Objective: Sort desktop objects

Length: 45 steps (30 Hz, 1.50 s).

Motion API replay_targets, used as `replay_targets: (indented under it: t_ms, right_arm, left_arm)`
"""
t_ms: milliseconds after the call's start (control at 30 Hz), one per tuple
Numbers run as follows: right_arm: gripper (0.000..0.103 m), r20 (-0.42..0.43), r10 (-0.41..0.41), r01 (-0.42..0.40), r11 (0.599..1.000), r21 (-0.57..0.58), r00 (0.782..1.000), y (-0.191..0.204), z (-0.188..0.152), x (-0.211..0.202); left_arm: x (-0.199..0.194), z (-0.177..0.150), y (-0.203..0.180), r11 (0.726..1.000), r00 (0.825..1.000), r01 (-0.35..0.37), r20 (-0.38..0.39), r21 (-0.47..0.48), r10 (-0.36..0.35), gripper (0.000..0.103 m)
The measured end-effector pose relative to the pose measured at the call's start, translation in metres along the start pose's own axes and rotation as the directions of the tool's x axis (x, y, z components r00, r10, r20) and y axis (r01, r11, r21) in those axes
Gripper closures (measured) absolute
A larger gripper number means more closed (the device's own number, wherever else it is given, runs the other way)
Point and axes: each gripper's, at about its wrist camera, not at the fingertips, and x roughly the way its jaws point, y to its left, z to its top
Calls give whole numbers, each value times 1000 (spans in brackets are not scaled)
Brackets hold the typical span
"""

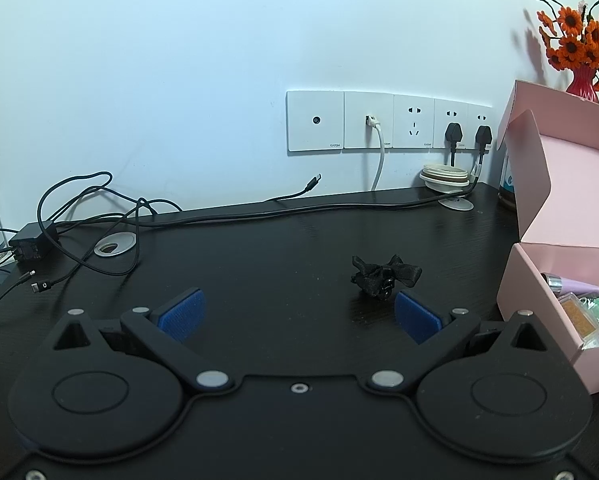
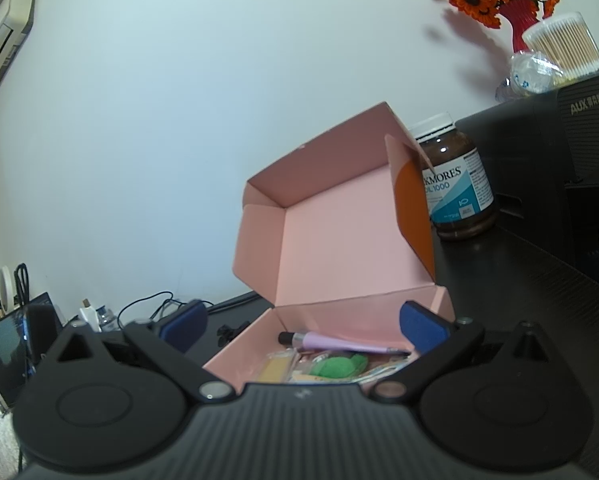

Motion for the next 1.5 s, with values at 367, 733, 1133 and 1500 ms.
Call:
replay_targets:
  t_ms: [367, 733, 1133, 1500]
  right_arm:
    - [1, -2, 2, -2, 1000, 0, 1000, -1, 0, -1]
    - [1, -4, 5, -5, 1000, 3, 1000, -2, 1, -2]
    - [1, -6, 6, -6, 1000, 4, 1000, -3, 2, -2]
    - [1, -9, 8, -8, 1000, 7, 1000, -4, 2, -1]
  left_arm:
    - [0, -1, 0, 1000, 1000, 2, 2, -3, -2, 0]
    - [-1, -1, 0, 1000, 1000, 3, 3, -2, -3, 0]
    - [-1, -1, -2, 1000, 1000, 5, 4, 4, -5, 0]
    - [1, 0, 0, 1000, 1000, 26, -13, -2, -26, 0]
